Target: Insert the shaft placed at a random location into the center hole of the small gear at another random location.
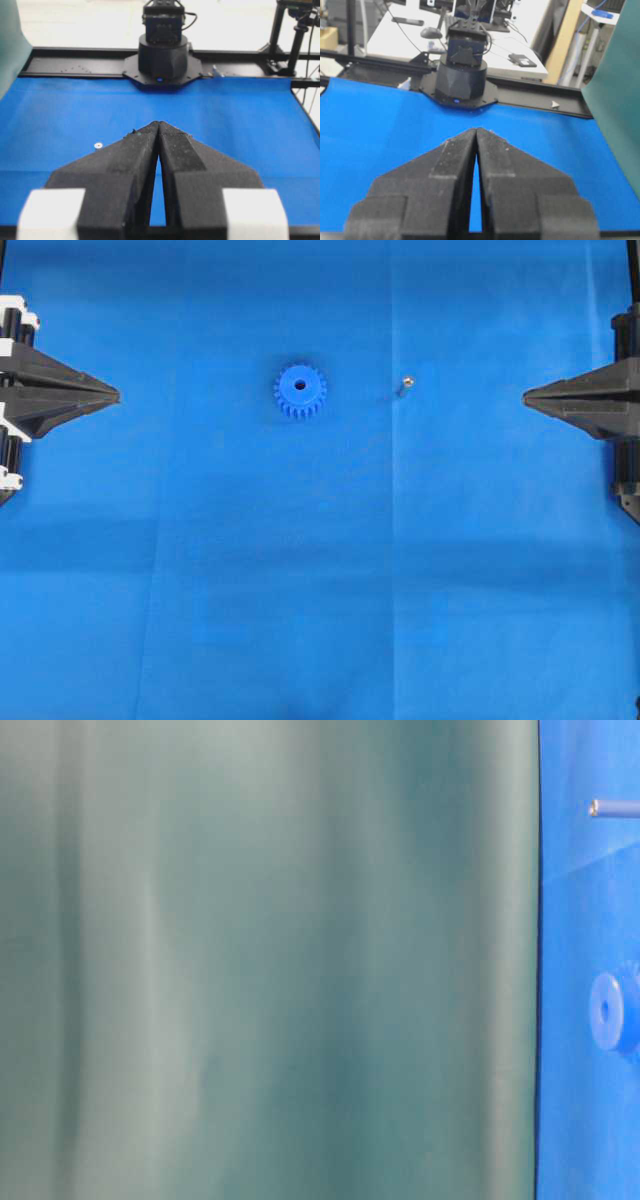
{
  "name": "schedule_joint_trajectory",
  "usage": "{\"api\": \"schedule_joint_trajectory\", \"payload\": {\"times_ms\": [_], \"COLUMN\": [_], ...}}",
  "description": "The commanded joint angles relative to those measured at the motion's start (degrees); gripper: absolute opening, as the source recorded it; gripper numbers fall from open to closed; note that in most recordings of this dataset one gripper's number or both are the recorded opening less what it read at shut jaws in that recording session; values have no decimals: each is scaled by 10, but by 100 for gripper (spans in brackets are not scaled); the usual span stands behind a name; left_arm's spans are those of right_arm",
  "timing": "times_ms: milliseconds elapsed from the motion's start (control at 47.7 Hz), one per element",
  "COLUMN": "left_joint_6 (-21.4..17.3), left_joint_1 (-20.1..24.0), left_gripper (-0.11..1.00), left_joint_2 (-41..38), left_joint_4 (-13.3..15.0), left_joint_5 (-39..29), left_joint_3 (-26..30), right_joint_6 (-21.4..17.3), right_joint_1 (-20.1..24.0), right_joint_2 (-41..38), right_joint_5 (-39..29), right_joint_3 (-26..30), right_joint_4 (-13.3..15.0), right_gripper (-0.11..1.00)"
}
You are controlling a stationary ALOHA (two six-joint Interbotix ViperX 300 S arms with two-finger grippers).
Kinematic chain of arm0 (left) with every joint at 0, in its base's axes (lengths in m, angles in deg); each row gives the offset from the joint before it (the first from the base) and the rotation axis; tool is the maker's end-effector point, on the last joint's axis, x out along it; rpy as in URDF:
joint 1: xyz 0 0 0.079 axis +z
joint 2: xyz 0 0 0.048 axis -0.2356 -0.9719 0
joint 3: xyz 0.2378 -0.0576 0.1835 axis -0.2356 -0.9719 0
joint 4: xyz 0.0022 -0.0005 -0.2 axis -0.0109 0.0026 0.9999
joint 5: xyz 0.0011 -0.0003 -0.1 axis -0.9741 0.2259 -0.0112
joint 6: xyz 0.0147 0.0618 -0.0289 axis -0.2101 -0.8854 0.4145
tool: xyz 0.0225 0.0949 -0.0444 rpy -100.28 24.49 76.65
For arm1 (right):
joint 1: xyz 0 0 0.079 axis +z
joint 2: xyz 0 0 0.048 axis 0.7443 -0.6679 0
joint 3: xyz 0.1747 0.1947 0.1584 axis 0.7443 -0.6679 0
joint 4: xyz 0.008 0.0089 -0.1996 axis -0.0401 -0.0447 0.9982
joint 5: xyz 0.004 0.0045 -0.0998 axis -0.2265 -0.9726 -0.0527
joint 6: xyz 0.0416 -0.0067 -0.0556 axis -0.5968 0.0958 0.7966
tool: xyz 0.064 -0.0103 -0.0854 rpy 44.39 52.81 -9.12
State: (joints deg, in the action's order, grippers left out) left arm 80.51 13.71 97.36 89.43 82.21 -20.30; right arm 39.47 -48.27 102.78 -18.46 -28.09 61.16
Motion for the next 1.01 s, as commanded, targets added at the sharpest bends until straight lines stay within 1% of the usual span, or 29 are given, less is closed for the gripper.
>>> {"api": "schedule_joint_trajectory", "payload": {"times_ms": [0,42,105,335,545,712,796,838,922,985], "left_joint_6": [5,5,6,6,7,7,7,7,7,7], "left_joint_1": [0,0,0,0,0,0,0,0,-1,0], "left_gripper": [0,0,0,0,0,0,0,0,0,0], "left_joint_2": [4,4,4,4,6,6,6,6,6,6], "left_joint_4": [-1,-1,-1,-1,-1,-1,-1,-1,-1,-1], "left_joint_5": [4,4,4,3,1,-1,-2,-2,-2,-2], "left_joint_3": [10,10,10,9,9,9,8,8,8,8], "right_joint_6": [0,0,1,-1,-2,-3,-4,-4,-4,-4], "right_joint_1": [3,3,3,-1,-28,-54,-65,-73,-85,-96], "right_joint_2": [-4,-7,-9,-17,-33,-64,-89,-108,-147,-178], "right_joint_5": [1,-4,-10,-20,-14,13,30,40,51,61], "right_joint_3": [10,11,13,17,15,11,8,7,8,9], "right_joint_4": [0,0,0,-1,-9,-19,-26,-33,-40,-44], "right_gripper": [0,-1,-6,-6,-6,-4,2,8,26,45]}}
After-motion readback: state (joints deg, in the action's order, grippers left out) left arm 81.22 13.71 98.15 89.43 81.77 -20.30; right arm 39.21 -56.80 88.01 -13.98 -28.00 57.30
